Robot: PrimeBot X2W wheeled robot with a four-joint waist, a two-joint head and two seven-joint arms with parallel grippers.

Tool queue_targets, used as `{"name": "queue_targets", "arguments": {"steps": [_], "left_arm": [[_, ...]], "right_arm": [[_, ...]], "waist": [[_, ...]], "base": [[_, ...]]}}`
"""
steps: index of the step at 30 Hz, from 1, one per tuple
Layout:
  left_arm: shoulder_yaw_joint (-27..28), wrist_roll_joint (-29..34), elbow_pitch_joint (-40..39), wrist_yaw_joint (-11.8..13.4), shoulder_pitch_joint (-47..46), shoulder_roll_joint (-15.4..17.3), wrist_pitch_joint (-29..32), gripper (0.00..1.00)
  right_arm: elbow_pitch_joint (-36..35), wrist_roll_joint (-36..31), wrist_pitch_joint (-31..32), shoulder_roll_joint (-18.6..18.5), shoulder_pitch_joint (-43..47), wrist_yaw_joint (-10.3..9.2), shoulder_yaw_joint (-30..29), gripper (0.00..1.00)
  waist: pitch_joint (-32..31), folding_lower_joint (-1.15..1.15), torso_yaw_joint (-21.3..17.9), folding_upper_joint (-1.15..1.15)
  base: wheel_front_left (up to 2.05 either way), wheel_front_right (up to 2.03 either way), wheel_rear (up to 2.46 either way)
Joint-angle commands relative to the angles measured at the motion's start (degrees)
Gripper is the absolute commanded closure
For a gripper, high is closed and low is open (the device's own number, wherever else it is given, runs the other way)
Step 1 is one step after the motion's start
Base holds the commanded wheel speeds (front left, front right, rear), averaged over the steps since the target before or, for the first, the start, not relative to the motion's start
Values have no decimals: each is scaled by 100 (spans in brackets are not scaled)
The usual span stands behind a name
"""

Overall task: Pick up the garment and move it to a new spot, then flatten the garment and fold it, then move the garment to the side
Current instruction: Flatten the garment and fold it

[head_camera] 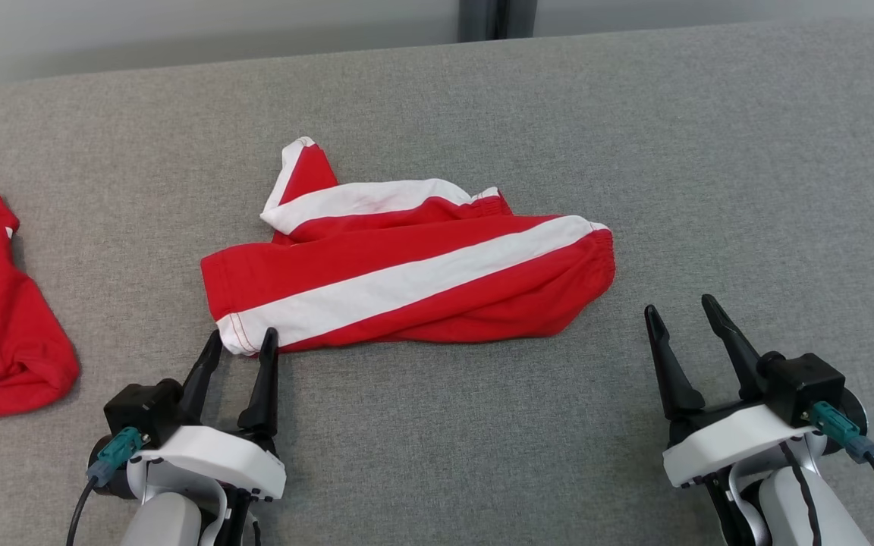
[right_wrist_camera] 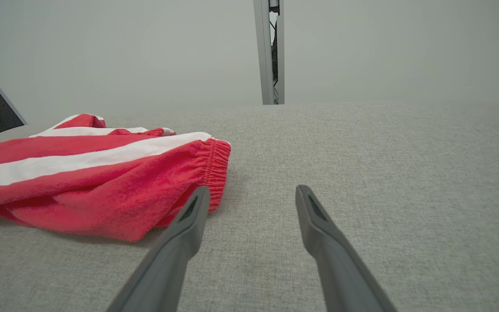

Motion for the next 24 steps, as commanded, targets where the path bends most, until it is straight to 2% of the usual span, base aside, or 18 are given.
{"name": "queue_targets", "arguments": {"steps": [1,2,3,5,6,15,24], "left_arm": [[32,-58,9,-22,-113,25,-11,0],[38,-67,9,-19,-136,25,-11,0],[42,-78,3,-21,-156,25,-11,9],[48,-81,-80,-24,-195,25,-12,75],[45,-66,-124,-24,-196,25,-11,100],[338,164,-915,67,48,24,-11,100],[489,366,-939,129,261,23,-11,100]], "right_arm": [[-33,6,-28,-30,-76,0,-27,0],[-44,7,-28,-30,-97,0,-29,0],[-52,5,-28,-30,-107,0,-30,0],[-64,-3,-28,-30,-120,0,-36,0],[-67,-3,-28,-30,-134,0,-42,0],[-177,244,-28,-27,-245,0,24,0],[106,1255,-28,-33,-567,0,655,0]], "waist": [[54,0,2,0],[77,0,5,0],[93,0,10,0],[129,0,22,0],[143,0,28,0],[193,0,168,0],[200,0,366,0]], "base": [[0,0,0],[0,0,0],[0,0,0],[0,0,0],[0,0,0],[0,0,0],[0,0,0]]}}
